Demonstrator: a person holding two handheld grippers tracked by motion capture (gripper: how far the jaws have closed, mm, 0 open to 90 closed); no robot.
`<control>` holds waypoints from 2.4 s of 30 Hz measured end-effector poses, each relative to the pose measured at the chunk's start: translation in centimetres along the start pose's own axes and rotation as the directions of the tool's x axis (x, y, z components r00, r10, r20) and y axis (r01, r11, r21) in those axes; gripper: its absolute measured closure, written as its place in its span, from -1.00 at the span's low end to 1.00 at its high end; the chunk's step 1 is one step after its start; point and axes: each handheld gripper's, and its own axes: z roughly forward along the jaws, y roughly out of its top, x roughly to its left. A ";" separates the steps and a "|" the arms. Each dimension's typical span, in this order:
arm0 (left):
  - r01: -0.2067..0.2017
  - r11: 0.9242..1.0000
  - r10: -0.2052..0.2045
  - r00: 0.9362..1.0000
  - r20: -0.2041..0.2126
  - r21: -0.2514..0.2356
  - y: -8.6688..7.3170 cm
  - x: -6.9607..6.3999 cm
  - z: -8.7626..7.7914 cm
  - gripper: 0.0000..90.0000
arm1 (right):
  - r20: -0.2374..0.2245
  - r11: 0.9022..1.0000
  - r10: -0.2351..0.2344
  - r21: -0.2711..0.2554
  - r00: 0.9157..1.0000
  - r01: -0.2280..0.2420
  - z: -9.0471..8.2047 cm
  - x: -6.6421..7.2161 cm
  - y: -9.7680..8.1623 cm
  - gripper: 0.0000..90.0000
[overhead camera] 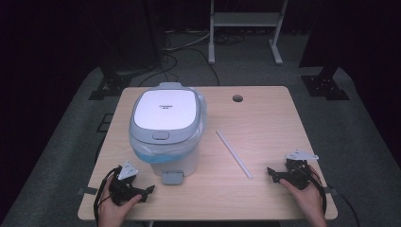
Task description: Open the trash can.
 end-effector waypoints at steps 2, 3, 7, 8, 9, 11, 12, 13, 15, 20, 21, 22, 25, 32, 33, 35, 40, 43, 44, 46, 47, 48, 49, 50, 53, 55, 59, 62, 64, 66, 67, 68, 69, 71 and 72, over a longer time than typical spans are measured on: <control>0.002 1.000 -0.002 1.000 -0.001 -0.001 0.0 0.0 0.0 -1.00 | 0.000 1.000 0.000 0.000 1.000 0.000 0.0 0.0 0.0 -0.79; 0.004 1.000 -0.004 1.000 -0.002 -0.006 0.0 0.0 -0.1 -1.00 | 0.000 1.000 0.000 0.000 1.000 0.000 0.0 0.0 0.0 -0.79; 0.010 0.999 -0.010 1.000 -0.006 -0.053 -0.2 0.2 -0.6 -0.53 | 0.000 1.000 0.000 0.000 1.000 0.000 0.0 0.0 0.0 -0.79; 0.019 0.998 -0.019 1.000 0.003 -0.062 -0.3 0.2 -0.6 -0.43 | 0.000 1.000 0.000 0.000 1.000 0.000 0.0 0.0 0.0 -0.79; 0.019 0.998 -0.019 1.000 0.003 -0.062 -0.3 0.2 -0.6 -0.36 | 0.000 1.000 0.000 0.000 1.000 0.000 0.0 0.0 0.0 -0.79; 0.045 0.996 -0.043 0.999 0.026 -0.071 -0.2 0.3 -0.7 -0.28 | 0.000 1.000 0.000 0.000 1.000 0.000 0.0 0.0 0.0 -0.79; 0.045 0.996 -0.043 0.999 0.026 -0.071 -0.2 0.3 -0.7 -0.25 | 0.000 1.000 0.000 0.000 1.000 0.000 0.0 0.0 0.0 -0.79; 0.045 0.997 -0.044 0.999 0.028 -0.068 0.0 0.0 -0.7 -0.21 | 0.000 1.000 0.001 0.000 1.000 -0.001 0.0 0.0 0.0 -0.79; 0.046 0.996 -0.044 0.999 0.028 -0.079 0.2 -0.2 -0.8 -0.14 | 0.000 1.000 0.001 0.000 1.000 -0.001 0.0 0.0 0.0 -0.79; 0.059 0.990 -0.058 0.998 0.008 -0.130 0.4 -0.7 -1.0 0.05 | 0.000 1.000 0.003 0.001 1.000 -0.003 0.0 0.0 0.0 -0.79; 0.055 0.989 -0.054 0.998 0.013 -0.135 0.5 -0.7 -1.1 0.05 | 0.000 1.000 0.003 0.001 1.000 -0.003 0.0 0.0 0.0 -0.79; 0.059 0.988 -0.057 0.998 0.017 -0.140 0.5 -0.8 -1.2 0.08 | 0.000 1.000 0.003 0.001 1.000 -0.003 0.0 0.0 0.0 -0.79; 0.055 0.988 -0.052 0.998 0.024 -0.147 0.8 -1.0 -1.6 0.24 | 0.000 1.000 0.003 0.001 1.000 -0.003 0.0 0.0 0.0 -0.79; 0.029 0.990 -0.023 0.999 0.041 -0.136 1.0 -1.6 -1.6 0.49 | 0.000 1.000 0.003 0.001 1.000 -0.003 0.0 0.0 0.0 -0.79; 0.032 0.990 -0.024 0.998 0.056 -0.139 1.0 -1.7 -1.6 0.57 | 0.000 1.000 0.003 0.001 1.000 -0.003 0.0 0.0 0.0 -0.79; 0.041 0.990 -0.031 0.997 0.078 -0.134 1.3 -2.1 -1.8 0.66 | 0.000 1.000 0.003 0.001 1.000 -0.003 0.0 0.0 0.0 -0.79; 0.061 0.987 -0.044 0.992 0.117 -0.149 1.8 -2.5 -2.1 0.89 | 0.000 1.000 0.003 0.001 1.000 -0.003 0.0 0.0 0.0 -0.79; 0.058 0.987 -0.037 0.990 0.136 -0.152 2.1 -2.9 -2.1 0.99 | 0.000 1.000 0.003 0.001 1.000 -0.003 0.0 0.0 0.0 -0.79; 0.059 0.987 -0.037 0.989 0.140 -0.152 2.1 -3.1 -2.1 1.00 | 0.000 1.000 0.003 0.001 1.000 -0.003 0.0 0.0 0.0 -0.79; 0.058 0.987 -0.037 0.990 0.140 -0.150 2.1 -3.2 -2.0 1.00 | 0.000 1.000 0.003 0.001 1.000 -0.003 0.0 0.0 0.0 -0.79; 0.055 0.987 -0.034 0.989 0.143 -0.149 2.2 -3.4 -1.9 1.00 | 0.000 1.000 0.003 0.001 1.000 -0.003 0.0 0.0 0.0 -0.79; 0.056 0.987 -0.034 0.989 0.144 -0.152 2.3 -3.5 -1.9 1.00 | 0.000 1.000 0.003 0.001 1.000 -0.003 0.0 0.0 0.0 -0.79; 0.054 0.987 -0.032 0.989 0.143 -0.154 2.3 -3.6 -1.9 1.00 | 0.000 1.000 0.003 0.001 1.000 -0.003 0.0 0.0 0.0 -0.79; 0.054 0.987 -0.032 0.989 0.143 -0.154 2.3 -3.6 -1.9 1.00 | 0.000 1.000 0.003 0.001 1.000 -0.003 0.0 0.0 0.0 -0.79; 0.054 0.985 -0.031 0.990 0.141 -0.164 2.6 -3.9 -2.0 1.00 | 0.000 1.000 0.003 0.001 1.000 -0.003 0.0 0.0 0.0 -0.79; 0.051 0.984 -0.027 0.990 0.140 -0.171 2.7 -4.1 -1.9 1.00 | 0.000 1.000 0.003 0.001 1.000 -0.003 0.0 0.0 0.0 -0.79; 0.042 0.985 -0.016 0.988 0.152 -0.169 3.1 -4.6 -1.6 1.00 | 0.000 1.000 0.003 0.001 1.000 -0.003 0.0 0.0 0.0 -0.79; 0.036 0.985 -0.009 0.988 0.156 -0.169 3.4 -4.8 -1.3 1.00 | 0.000 1.000 0.003 0.001 1.000 -0.003 0.0 0.0 0.0 -0.79; 0.039 0.984 -0.011 0.987 0.158 -0.174 3.5 -4.9 -1.2 1.00 | 0.000 1.000 0.003 0.001 1.000 -0.003 0.0 0.0 0.0 -0.79; 0.037 0.984 -0.009 0.987 0.158 -0.174 3.7 -5.0 -1.0 1.00 | 0.000 1.000 0.003 0.001 1.000 -0.003 0.0 0.0 0.0 -0.79; 0.034 0.985 -0.006 0.987 0.163 -0.171 3.8 -5.2 -0.8 1.00 | 0.000 1.000 0.003 0.001 1.000 -0.003 0.0 0.0 0.0 -0.79; 0.034 0.985 -0.006 0.987 0.163 -0.171 3.8 -5.2 -0.8 1.00 | 0.000 1.000 0.003 0.001 1.000 -0.003 0.0 0.0 0.0 -0.79; 0.029 0.985 -0.001 0.987 0.164 -0.170 4.0 -5.3 -0.6 1.00 | 0.000 1.000 0.003 0.001 1.000 -0.003 0.0 0.0 0.0 -0.79; 0.025 0.985 0.003 0.987 0.162 -0.168 4.1 -5.5 -0.4 1.00 | 0.000 1.000 0.003 0.001 1.000 -0.003 0.0 0.0 0.0 -0.79; 0.025 0.985 0.003 0.987 0.162 -0.168 4.1 -5.5 -0.4 1.00 | 0.000 1.000 0.003 0.001 1.000 -0.003 0.0 0.0 0.0 -0.79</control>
